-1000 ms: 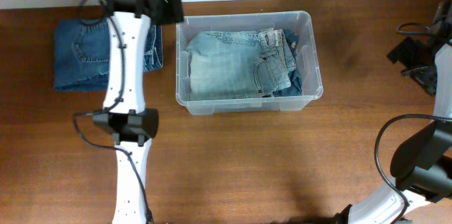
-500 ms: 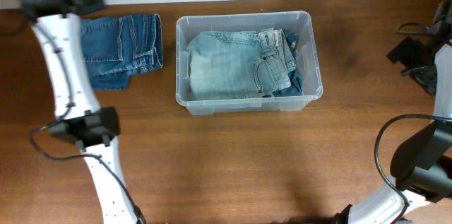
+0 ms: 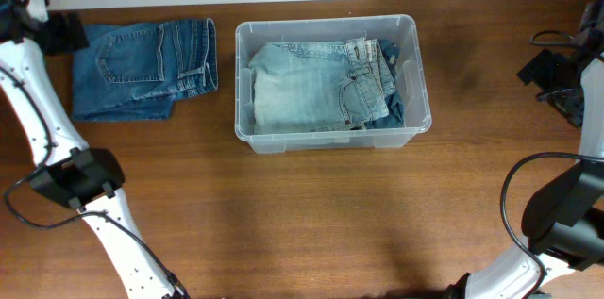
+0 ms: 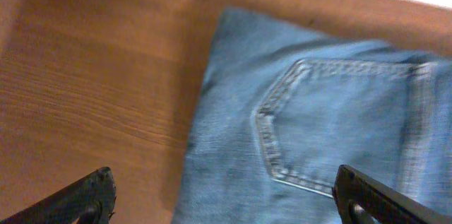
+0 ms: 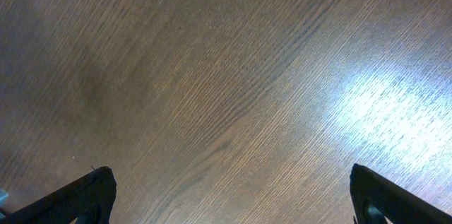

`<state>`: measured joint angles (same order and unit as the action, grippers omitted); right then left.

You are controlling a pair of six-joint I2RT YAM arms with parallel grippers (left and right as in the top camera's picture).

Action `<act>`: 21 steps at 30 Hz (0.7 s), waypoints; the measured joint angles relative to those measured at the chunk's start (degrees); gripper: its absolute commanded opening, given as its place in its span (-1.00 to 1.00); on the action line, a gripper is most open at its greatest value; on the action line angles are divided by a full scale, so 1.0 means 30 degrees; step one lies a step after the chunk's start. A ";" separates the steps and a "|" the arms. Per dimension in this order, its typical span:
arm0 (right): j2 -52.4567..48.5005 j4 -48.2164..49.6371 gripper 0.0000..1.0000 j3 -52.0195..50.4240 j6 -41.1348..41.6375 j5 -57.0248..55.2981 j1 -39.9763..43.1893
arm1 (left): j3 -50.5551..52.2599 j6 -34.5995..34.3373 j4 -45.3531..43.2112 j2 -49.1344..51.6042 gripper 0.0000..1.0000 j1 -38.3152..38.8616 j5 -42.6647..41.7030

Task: Pack container
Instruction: 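Move the left gripper left onto the dark-blue folded jeans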

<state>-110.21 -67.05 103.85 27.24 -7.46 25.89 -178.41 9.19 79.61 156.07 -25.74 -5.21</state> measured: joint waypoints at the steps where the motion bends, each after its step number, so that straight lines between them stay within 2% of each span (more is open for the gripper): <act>1: 0.0000 0.0000 0.96 0.0000 -0.0007 0.0000 0.0000 | 0.0051 0.0095 -0.0029 0.0255 0.98 -0.0262 -0.0313; 10: 0.0000 0.0000 0.97 0.0000 0.0000 0.0000 0.0000 | 0.0095 0.0393 -0.0036 0.1923 0.98 -0.2259 -0.2477; 21: 0.0000 0.0000 0.97 0.0000 -0.0007 0.0000 0.0000 | 0.0095 0.0459 -0.0131 0.3861 0.98 -0.2047 -0.4561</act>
<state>-110.21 -67.05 103.85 27.22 -7.46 25.89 -178.12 10.57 79.22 167.65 -31.88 -18.90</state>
